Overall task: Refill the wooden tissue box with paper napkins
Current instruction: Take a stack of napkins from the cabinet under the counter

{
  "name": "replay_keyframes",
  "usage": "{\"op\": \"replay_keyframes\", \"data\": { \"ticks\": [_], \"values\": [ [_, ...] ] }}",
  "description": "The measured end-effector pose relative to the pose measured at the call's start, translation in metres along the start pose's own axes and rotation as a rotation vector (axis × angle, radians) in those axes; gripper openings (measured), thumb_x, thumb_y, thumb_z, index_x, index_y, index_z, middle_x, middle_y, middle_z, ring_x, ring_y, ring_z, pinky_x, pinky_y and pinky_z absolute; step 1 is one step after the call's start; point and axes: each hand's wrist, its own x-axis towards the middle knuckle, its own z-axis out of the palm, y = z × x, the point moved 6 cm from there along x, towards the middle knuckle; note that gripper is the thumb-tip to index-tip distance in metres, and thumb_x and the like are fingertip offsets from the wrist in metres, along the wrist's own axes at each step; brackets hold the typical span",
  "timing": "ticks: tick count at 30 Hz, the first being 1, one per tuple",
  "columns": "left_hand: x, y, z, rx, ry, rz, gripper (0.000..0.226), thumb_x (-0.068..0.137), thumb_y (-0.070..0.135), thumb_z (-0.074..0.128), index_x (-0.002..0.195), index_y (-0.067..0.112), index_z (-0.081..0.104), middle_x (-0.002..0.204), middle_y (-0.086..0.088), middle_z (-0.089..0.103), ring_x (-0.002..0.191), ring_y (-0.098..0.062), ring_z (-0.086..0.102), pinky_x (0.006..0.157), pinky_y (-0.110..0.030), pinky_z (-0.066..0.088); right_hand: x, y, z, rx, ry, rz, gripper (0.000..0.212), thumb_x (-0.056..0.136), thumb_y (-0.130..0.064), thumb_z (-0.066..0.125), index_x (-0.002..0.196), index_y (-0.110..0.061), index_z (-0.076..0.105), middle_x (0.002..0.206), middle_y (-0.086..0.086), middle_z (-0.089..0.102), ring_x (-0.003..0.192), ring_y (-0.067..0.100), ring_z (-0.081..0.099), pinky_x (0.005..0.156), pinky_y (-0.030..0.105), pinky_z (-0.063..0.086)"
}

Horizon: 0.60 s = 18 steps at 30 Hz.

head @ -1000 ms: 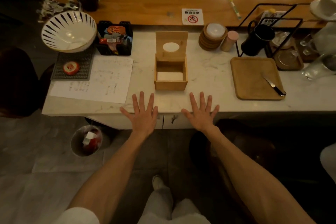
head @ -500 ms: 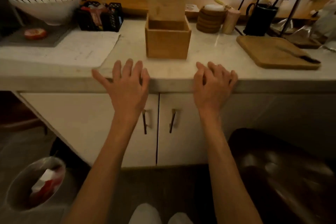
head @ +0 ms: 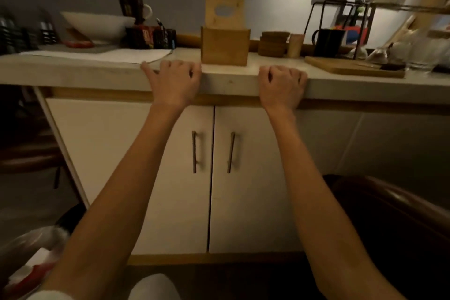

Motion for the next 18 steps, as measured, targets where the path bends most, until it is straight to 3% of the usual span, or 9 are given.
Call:
{"op": "replay_keyframes", "data": {
  "ticks": [4,6,7,9,10,12,15,17,18],
  "values": [
    [-0.026,-0.013,0.005,-0.083,0.181,0.103,0.04,0.1,0.042,0.029,0.129,0.026,0.051,0.14,-0.003,0.049,0.136,-0.025,0.036,0.118,-0.056,0.013,-0.004,0.004,0.01,-0.001,0.005,-0.09,0.05,0.098,-0.045,0.02,0.103,-0.021,0.064,0.111,0.006,0.063,0.111,0.026,0.049,0.11,0.045,0.024],
    [-0.076,-0.024,0.023,-0.349,0.281,0.031,0.041,0.099,0.03,0.041,0.139,0.02,0.042,0.146,-0.007,0.04,0.14,-0.024,0.03,0.118,-0.039,0.019,-0.011,0.007,0.012,0.057,-0.048,-0.108,0.05,0.098,-0.046,0.02,0.117,-0.021,0.059,0.126,0.007,0.056,0.127,0.026,0.042,0.118,0.047,0.013],
    [-0.104,-0.031,0.041,-0.531,0.254,-0.087,0.041,0.099,0.026,0.043,0.139,0.017,0.042,0.144,-0.008,0.042,0.136,-0.023,0.034,0.113,-0.032,0.025,-0.02,0.007,0.01,0.123,-0.07,-0.114,0.049,0.099,-0.047,0.022,0.129,-0.022,0.053,0.139,0.006,0.048,0.138,0.025,0.031,0.12,0.046,0.008],
    [-0.142,-0.044,0.099,-0.821,0.008,-0.363,0.036,0.1,0.029,0.038,0.13,0.012,0.048,0.135,-0.013,0.051,0.118,-0.024,0.048,0.099,-0.032,0.037,-0.052,0.004,0.008,0.347,-0.112,-0.108,0.049,0.101,-0.044,0.028,0.146,-0.025,0.035,0.158,0.001,0.026,0.149,0.02,0.01,0.121,0.041,0.007],
    [-0.15,-0.045,0.122,-0.919,-0.155,-0.449,0.036,0.101,0.034,0.034,0.119,0.01,0.054,0.126,-0.015,0.058,0.107,-0.026,0.054,0.094,-0.036,0.042,-0.076,0.003,0.008,0.497,-0.132,-0.077,0.049,0.102,-0.04,0.031,0.148,-0.025,0.031,0.16,-0.001,0.021,0.149,0.016,0.009,0.121,0.04,0.012],
    [-0.15,-0.04,0.14,-1.049,-0.357,-0.472,0.048,0.102,0.046,0.026,0.102,0.012,0.06,0.108,-0.012,0.066,0.095,-0.027,0.06,0.093,-0.045,0.048,-0.125,0.003,0.01,0.74,-0.145,-0.005,0.043,0.103,-0.028,0.036,0.145,-0.021,0.039,0.155,0.0,0.034,0.145,0.012,0.026,0.118,0.04,0.028],
    [-0.154,-0.035,0.13,-1.134,-0.432,-0.505,0.06,0.103,0.05,0.019,0.094,0.009,0.063,0.091,-0.01,0.065,0.087,-0.026,0.061,0.098,-0.049,0.046,-0.173,0.01,0.024,0.901,-0.145,0.099,0.039,0.1,-0.015,0.041,0.138,-0.013,0.051,0.143,0.003,0.052,0.136,0.01,0.042,0.112,0.041,0.038],
    [-0.175,-0.04,0.111,-1.095,-0.402,-0.537,0.066,0.103,0.049,0.016,0.088,0.006,0.064,0.087,-0.013,0.066,0.083,-0.026,0.062,0.097,-0.048,0.047,-0.187,0.007,0.033,1.022,-0.221,0.171,0.044,0.098,-0.02,0.039,0.141,-0.013,0.047,0.146,0.0,0.047,0.136,0.004,0.041,0.115,0.039,0.034],
    [-0.191,-0.045,0.097,-1.07,-0.373,-0.538,0.069,0.103,0.049,0.014,0.087,0.005,0.064,0.086,-0.013,0.067,0.082,-0.026,0.063,0.096,-0.046,0.048,-0.193,-0.001,0.04,1.125,-0.348,0.218,0.048,0.098,-0.028,0.036,0.144,-0.017,0.041,0.149,-0.007,0.041,0.136,-0.003,0.037,0.118,0.038,0.029]
  ]
}}
